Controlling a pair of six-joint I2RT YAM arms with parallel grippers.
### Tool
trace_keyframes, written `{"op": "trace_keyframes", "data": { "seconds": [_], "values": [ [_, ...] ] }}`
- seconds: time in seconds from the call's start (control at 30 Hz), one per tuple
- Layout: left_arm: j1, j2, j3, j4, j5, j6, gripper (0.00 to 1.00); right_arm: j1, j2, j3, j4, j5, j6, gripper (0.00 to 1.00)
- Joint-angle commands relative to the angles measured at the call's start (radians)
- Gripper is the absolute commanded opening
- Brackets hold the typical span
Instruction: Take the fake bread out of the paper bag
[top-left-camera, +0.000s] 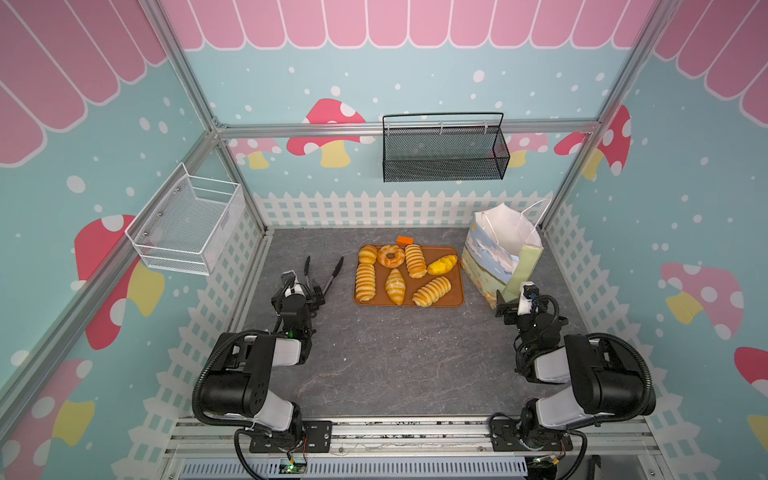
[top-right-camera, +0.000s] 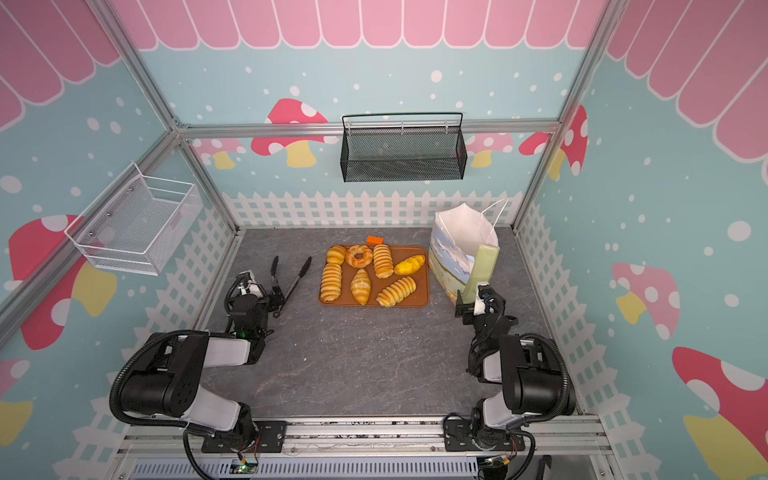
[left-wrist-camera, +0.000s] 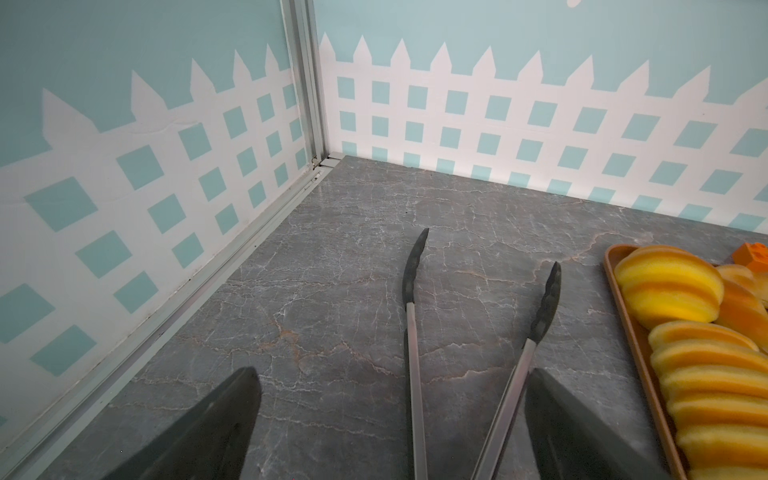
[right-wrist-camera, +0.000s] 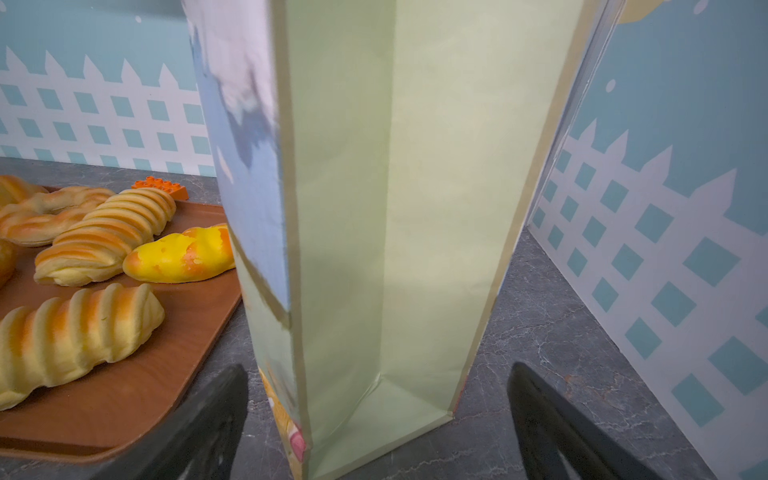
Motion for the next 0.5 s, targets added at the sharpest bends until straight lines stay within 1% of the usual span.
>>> {"op": "trace_keyframes", "data": {
  "seconds": [0.0, 0.37, 0.47],
  "values": [
    [-0.002, 0.007, 0.013, -0.002, -0.012, 0.006, 1.0, 0.007, -0.004, 0.013, 0.004, 0.013, -0.016, 0.98],
    [-0.002, 0.008, 0.013, -0.002, -0.011, 0.006, 1.0, 0.008, -0.003, 0.013, 0.002, 0.015, -0.016, 0.98],
    [-0.001, 0.009, 0.013, -0.002, -0.012, 0.007, 0.99, 0.023, 0.008, 0.028, -0.01, 0.013, -0.038, 0.98]
  ]
}}
